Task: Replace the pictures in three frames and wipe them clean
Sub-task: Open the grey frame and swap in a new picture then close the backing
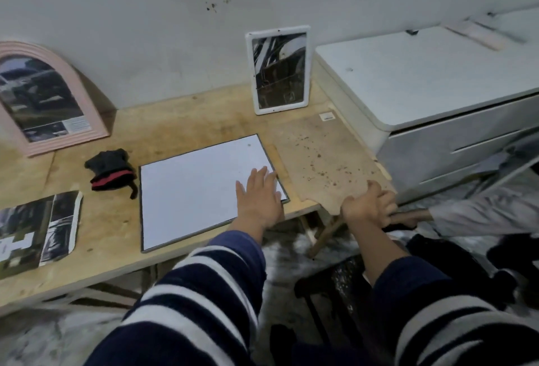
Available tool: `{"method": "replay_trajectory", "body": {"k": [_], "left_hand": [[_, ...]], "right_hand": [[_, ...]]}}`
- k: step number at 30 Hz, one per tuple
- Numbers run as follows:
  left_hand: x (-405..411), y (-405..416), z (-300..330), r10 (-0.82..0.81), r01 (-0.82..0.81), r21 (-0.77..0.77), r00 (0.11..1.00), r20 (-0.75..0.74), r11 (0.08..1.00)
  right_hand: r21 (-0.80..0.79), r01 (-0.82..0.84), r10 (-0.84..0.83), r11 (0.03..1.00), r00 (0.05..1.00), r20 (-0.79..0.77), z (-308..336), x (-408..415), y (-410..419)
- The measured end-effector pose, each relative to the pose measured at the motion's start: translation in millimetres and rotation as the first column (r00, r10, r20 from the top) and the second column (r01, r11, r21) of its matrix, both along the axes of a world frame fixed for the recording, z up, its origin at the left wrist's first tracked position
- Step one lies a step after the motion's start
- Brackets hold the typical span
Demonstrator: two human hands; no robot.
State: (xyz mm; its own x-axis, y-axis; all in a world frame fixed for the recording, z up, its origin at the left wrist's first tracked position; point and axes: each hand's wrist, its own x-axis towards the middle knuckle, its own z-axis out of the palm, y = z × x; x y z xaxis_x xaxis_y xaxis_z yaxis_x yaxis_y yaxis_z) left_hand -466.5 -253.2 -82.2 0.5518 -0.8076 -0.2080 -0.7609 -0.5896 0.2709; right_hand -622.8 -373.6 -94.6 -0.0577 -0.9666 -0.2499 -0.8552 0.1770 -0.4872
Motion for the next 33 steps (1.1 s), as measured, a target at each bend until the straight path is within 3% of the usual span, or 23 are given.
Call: {"method": "replay_trajectory", "body": {"k": [3, 5, 8, 9, 11, 15, 21, 23, 27, 30, 33], "left_hand": [[-10, -5, -8, 0.002, 0.0, 0.049, 0.998, -0.055, 0.999], [-11, -5, -11, 0.018, -0.013, 0.064, 0.997, -0.077, 0.998], [-10, -7, -10, 0.034, -0.031, 0.041, 0.996, -0.079, 0.999], [-10, -8, -9, 0.037, -0.035, 0.033, 0.996, -0.078, 0.999], [-9, -10, -8, 0.037, -0.035, 0.029, 0.997, -0.075, 0.999], [-9, -9, -8, 0.04, -0.039, 0.023, 0.997, -0.067, 0.999], [-6, -12, -2, 0.047, -0.044, 0.042, 0.996, -0.075, 0.998], [-1, -17, 7, 0.095, -0.098, -0.026, 0.993, -0.074, 0.995], [16, -34, 38, 0.199, -0.214, -0.276, 0.977, -0.079, 0.937], [32, -35, 59, 0.252, -0.247, -0.304, 0.967, -0.023, 0.92], [52, -22, 69, 0.402, -0.4, -0.3, 0.914, -0.056, 0.866]], "right_hand": [[0.16, 0.202, -0.241, 0.966, 0.927, 0.286, -9, -6, -8], [0.224, 0.251, -0.332, 0.942, 0.801, 0.498, -13, -4, -10], [0.384, 0.347, -0.517, 0.856, 0.579, 0.63, -18, 3, -13], [0.452, 0.379, -0.589, 0.808, 0.488, 0.644, -17, 5, -12], [0.48, 0.419, -0.634, 0.771, 0.432, 0.641, -18, 3, -11], [0.479, 0.398, -0.618, 0.782, 0.396, 0.679, -13, 4, -9], [0.505, 0.417, -0.616, 0.756, 0.189, 0.765, -5, -4, -15], [0.488, 0.437, -0.592, 0.756, 0.139, 0.794, 2, -11, -13], [0.475, 0.424, -0.572, 0.772, 0.135, 0.809, 17, -18, -17], [0.463, 0.314, -0.529, 0.828, 0.169, 0.832, 33, -14, -17], [0.416, 0.257, -0.478, 0.872, 0.273, 0.835, 49, 1, -18]]}}
